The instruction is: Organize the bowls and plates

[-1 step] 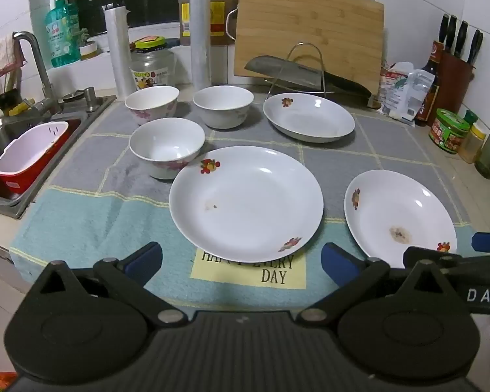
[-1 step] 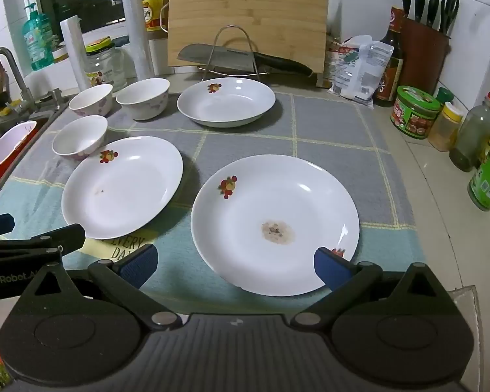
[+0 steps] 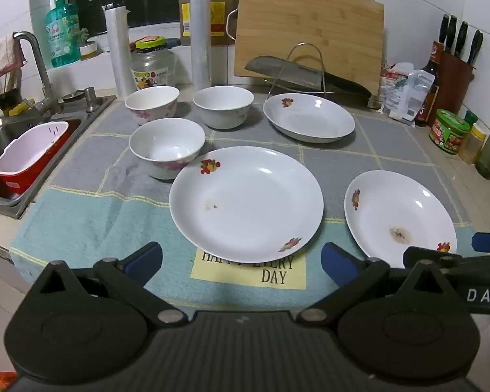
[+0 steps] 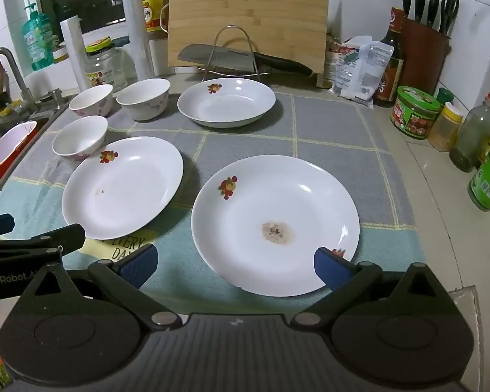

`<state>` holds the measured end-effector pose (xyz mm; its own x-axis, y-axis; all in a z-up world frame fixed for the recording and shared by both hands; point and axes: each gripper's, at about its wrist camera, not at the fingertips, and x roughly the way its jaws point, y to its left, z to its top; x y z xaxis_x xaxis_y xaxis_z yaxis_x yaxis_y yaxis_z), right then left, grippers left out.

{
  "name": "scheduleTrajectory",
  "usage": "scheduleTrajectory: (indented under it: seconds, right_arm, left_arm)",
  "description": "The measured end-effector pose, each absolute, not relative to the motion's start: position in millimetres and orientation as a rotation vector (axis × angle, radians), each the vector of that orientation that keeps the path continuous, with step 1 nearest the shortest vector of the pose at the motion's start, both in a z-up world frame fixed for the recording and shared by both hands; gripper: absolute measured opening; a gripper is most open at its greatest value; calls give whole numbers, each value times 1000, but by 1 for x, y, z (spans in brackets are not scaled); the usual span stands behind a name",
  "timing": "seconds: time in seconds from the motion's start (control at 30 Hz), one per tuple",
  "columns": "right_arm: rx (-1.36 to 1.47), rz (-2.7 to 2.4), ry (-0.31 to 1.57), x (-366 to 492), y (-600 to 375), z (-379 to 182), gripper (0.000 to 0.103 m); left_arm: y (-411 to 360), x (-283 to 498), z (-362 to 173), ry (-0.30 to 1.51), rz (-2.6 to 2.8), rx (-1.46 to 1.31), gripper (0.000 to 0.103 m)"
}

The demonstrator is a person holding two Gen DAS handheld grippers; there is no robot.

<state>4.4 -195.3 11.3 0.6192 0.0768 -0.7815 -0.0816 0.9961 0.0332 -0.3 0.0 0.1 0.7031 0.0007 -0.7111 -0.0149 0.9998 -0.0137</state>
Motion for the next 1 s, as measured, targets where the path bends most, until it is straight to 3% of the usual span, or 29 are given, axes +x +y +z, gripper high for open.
scheduleTrajectory:
  seconds: [1.0]
  right_arm:
    - [-5, 90, 891, 6, -192, 14, 103]
  left_arm:
    - [4, 1, 2, 803, 3, -37, 102]
